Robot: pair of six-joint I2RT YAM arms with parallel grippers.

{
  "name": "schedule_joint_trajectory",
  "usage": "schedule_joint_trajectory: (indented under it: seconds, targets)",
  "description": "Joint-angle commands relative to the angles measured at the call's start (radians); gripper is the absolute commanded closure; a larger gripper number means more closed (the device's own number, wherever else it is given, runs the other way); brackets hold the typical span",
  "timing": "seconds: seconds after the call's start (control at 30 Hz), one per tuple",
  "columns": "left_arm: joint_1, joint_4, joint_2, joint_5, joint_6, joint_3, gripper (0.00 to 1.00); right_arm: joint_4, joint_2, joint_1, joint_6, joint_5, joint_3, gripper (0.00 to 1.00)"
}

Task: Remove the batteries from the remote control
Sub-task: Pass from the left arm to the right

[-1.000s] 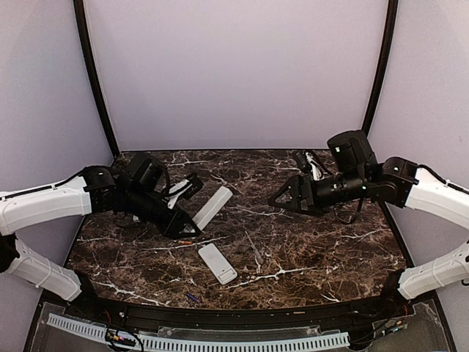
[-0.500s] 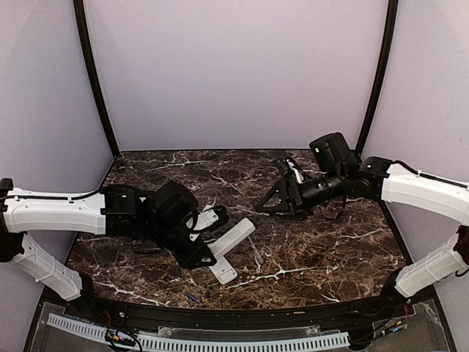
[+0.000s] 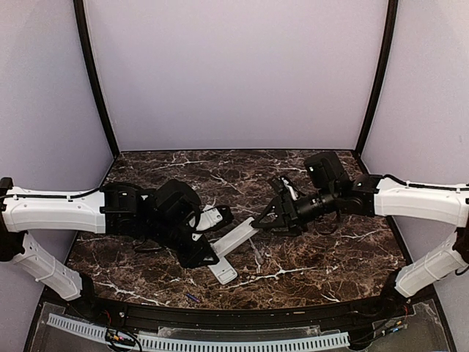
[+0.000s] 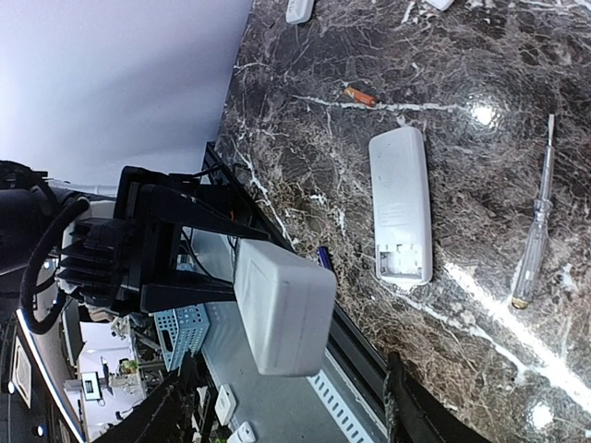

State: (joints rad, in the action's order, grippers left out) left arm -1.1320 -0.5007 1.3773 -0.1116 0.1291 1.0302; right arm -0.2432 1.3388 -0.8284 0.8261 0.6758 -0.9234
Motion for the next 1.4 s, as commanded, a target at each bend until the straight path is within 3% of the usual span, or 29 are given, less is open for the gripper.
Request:
schedule_joint_trajectory:
  seconds: [0.0, 0.3, 0.7, 0.9, 0.97, 1.0, 1.2, 1.37]
  targets:
    - [-0.009, -0.019, -0.001, 0.001, -0.03, 0.023, 1.0, 0.102, 0.03, -0.021, 0.037, 0.024, -0.009, 0.34]
    - [-0.026, -0.005, 0.01, -0.011, -0.029, 0.021, 1.0, 0.14, 0.076, -0.025, 0.092, 0.024, -0.008, 0.57]
    - [-0.029, 0.017, 0.033, -0.004, -0.029, 0.025, 1.0, 0.166, 0.116, -0.024, 0.13, 0.058, 0.006, 0.69]
    - [-0.029, 0.015, 0.042, 0.001, -0.02, 0.022, 0.99, 0.167, 0.114, -0.024, 0.137, 0.05, 0.013, 0.87]
    - [-0.029, 0.021, 0.033, 0.011, -0.004, 0.015, 0.9, 0.176, 0.11, -0.024, 0.148, 0.036, 0.024, 0.96]
    - [-0.029, 0.024, 0.03, 0.021, 0.005, 0.01, 0.78, 0.188, 0.104, -0.023, 0.155, 0.029, 0.029, 1.0]
    - [-0.019, 0.092, -0.046, 0.074, 0.159, -0.016, 0.31, 0.307, 0.054, -0.02, 0.21, -0.02, 0.088, 1.0]
    - [0.067, 0.178, -0.123, -0.021, 0.338, -0.057, 0.2, 0.376, -0.046, -0.001, 0.215, -0.091, 0.133, 1.0]
